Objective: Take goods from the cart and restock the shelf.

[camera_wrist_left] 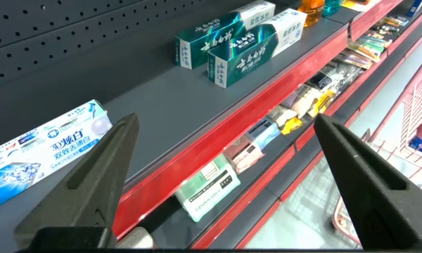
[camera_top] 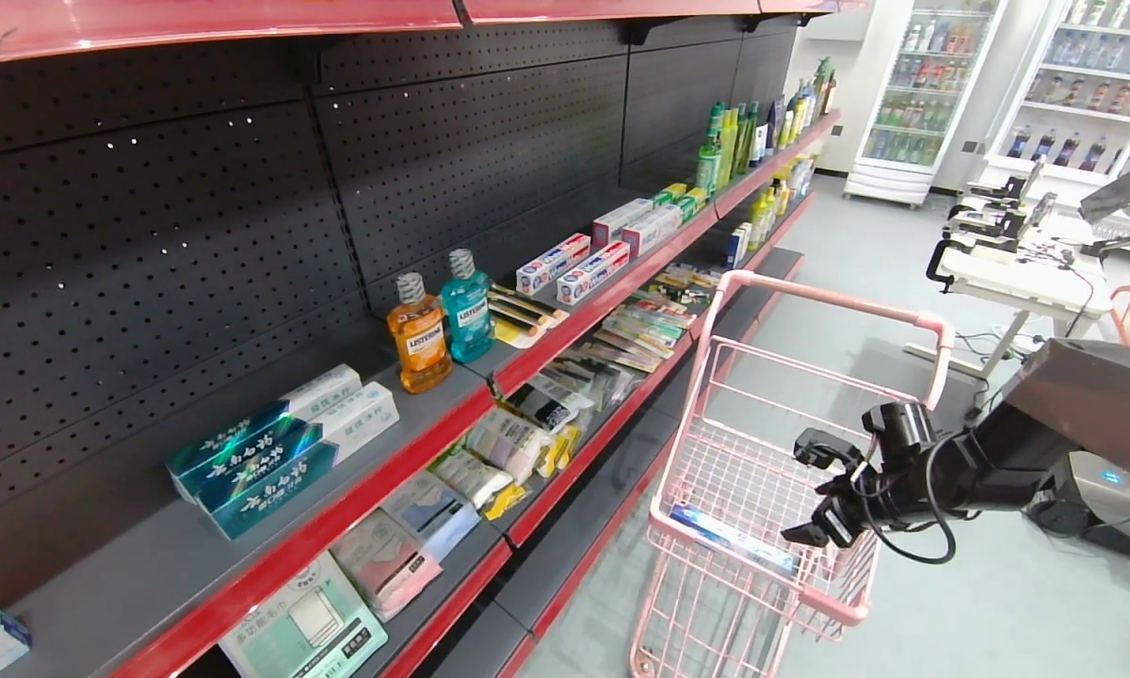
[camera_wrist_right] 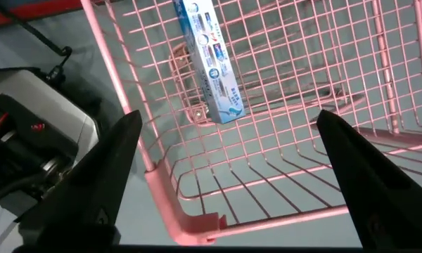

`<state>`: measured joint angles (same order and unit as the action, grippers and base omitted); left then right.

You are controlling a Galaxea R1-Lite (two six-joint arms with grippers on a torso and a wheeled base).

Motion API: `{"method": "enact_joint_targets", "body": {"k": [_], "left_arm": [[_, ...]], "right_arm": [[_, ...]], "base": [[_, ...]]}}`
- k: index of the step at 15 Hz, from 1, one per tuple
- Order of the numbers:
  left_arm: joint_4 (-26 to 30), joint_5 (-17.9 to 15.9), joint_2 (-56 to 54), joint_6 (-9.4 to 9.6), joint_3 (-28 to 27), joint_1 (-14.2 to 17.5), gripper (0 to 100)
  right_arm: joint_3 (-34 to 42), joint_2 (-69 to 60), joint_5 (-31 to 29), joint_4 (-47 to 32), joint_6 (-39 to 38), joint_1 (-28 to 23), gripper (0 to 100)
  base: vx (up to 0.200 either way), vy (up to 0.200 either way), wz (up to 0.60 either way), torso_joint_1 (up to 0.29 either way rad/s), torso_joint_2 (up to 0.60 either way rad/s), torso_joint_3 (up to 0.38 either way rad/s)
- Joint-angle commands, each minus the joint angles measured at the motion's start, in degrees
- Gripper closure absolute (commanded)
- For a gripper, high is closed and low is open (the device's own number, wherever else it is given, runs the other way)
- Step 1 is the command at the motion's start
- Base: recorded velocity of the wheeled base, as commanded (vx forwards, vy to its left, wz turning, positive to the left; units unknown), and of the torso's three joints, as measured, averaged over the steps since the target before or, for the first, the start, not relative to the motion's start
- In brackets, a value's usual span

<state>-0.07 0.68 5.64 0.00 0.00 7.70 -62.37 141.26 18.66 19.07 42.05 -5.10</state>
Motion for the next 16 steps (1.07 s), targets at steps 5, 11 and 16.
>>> {"method": "enact_joint_targets", "body": {"k": [5,11,16], "left_arm": [[0.0,0.0,0.1,0.00,0.0,0.0,0],[0.0,0.0,0.0,0.00,0.0,0.0,0],[0.0,0.0,0.1,0.09,0.0,0.0,0]], "right_arm": [[-1.9,1.1,-2.0,0.0,0.0,2.9,0],[-2.9,1.5,-4.4,0.0,0.0,3.2,0],[-3.1,1.6,-4.2,0.0,-0.1,2.0,0]], "base": [[0.000,0.000,0.00,0.000,0.00,0.000],[0.000,0.000,0.00,0.000,0.00,0.000],[0.000,0.000,0.00,0.000,0.00,0.000]]}}
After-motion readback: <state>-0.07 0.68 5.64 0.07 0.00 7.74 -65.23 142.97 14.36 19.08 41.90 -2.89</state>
